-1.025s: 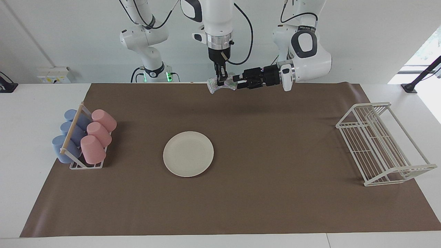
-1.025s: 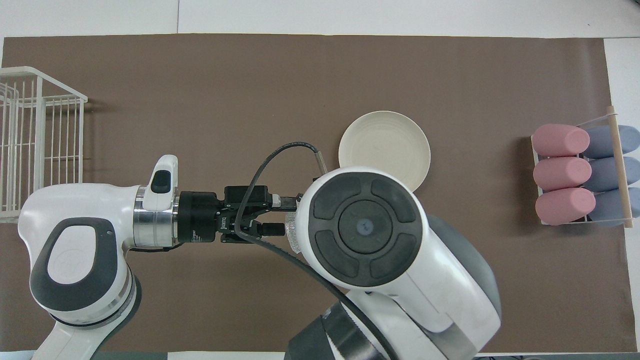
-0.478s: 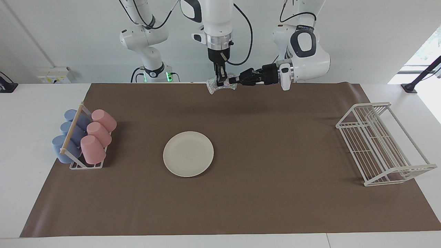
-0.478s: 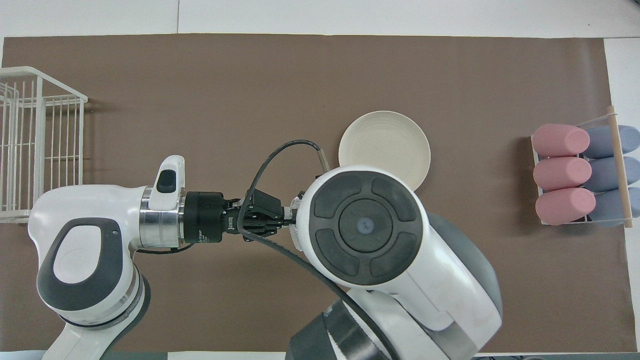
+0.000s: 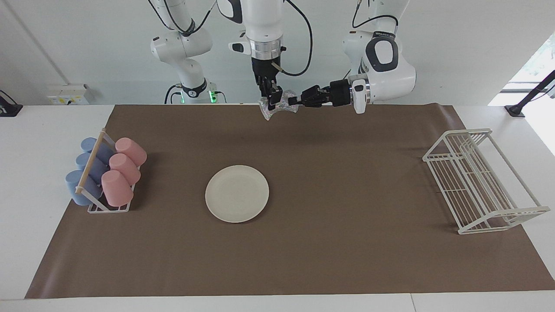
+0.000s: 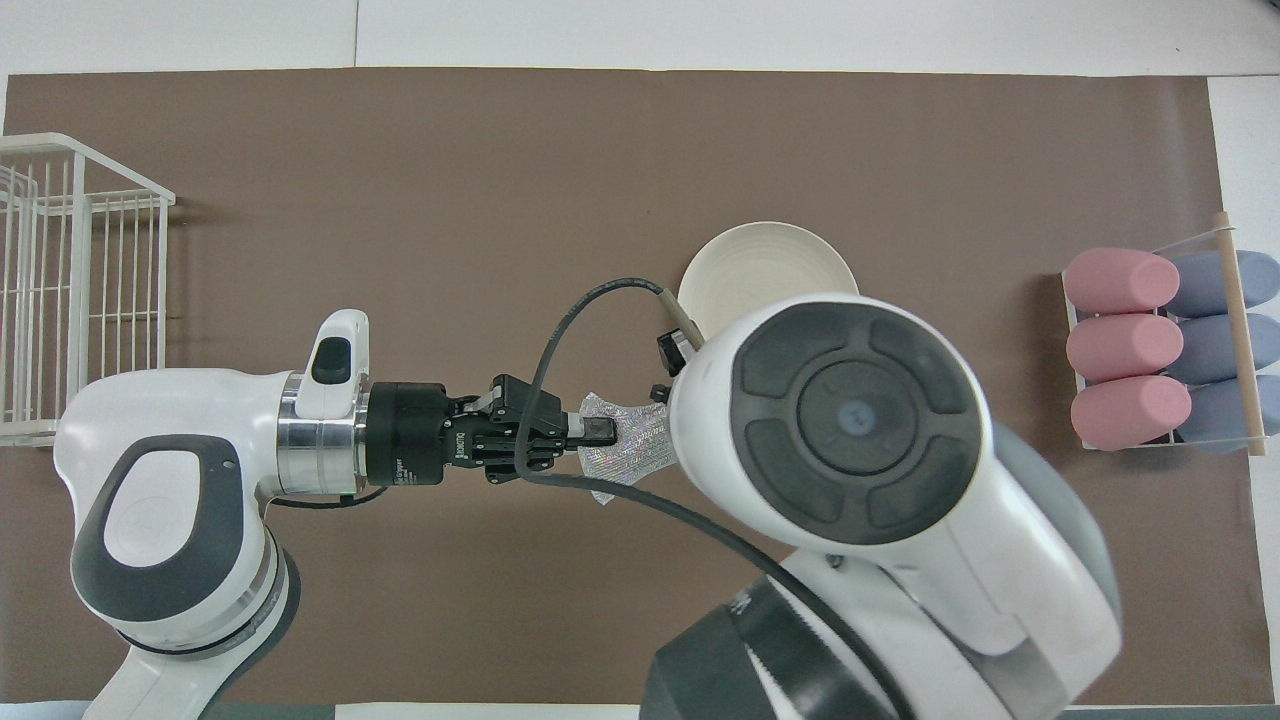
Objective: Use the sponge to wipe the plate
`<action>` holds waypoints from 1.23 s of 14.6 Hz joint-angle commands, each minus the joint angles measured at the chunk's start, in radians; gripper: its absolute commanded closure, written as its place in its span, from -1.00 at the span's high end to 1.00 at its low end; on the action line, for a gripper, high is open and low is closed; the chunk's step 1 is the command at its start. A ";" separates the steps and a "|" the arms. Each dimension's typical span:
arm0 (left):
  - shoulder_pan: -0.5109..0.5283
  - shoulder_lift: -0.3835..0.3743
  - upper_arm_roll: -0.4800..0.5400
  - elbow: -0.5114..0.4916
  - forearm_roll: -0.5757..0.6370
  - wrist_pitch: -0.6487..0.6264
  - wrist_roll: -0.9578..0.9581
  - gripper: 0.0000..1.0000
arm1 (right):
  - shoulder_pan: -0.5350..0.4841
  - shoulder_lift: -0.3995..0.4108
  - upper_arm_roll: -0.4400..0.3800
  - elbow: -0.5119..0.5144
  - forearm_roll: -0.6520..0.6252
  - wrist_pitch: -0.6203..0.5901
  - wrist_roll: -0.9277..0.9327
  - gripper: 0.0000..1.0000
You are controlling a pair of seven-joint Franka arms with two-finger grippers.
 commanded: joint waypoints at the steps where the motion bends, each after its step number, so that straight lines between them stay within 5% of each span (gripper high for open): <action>1: -0.007 -0.006 0.018 0.007 0.001 0.005 -0.041 -1.00 | -0.117 -0.063 0.002 -0.043 -0.006 -0.065 -0.300 1.00; 6: 0.086 -0.001 0.019 0.089 0.223 -0.006 -0.206 -1.00 | -0.303 -0.083 -0.004 -0.034 -0.003 -0.084 -0.696 1.00; 12: 0.122 0.039 0.019 0.190 0.691 0.022 -0.404 -1.00 | -0.536 -0.086 -0.012 -0.041 -0.003 -0.094 -1.279 1.00; 18: 0.152 0.074 0.022 0.251 1.059 -0.021 -0.487 -1.00 | -0.584 -0.079 -0.034 -0.026 -0.004 -0.133 -1.593 1.00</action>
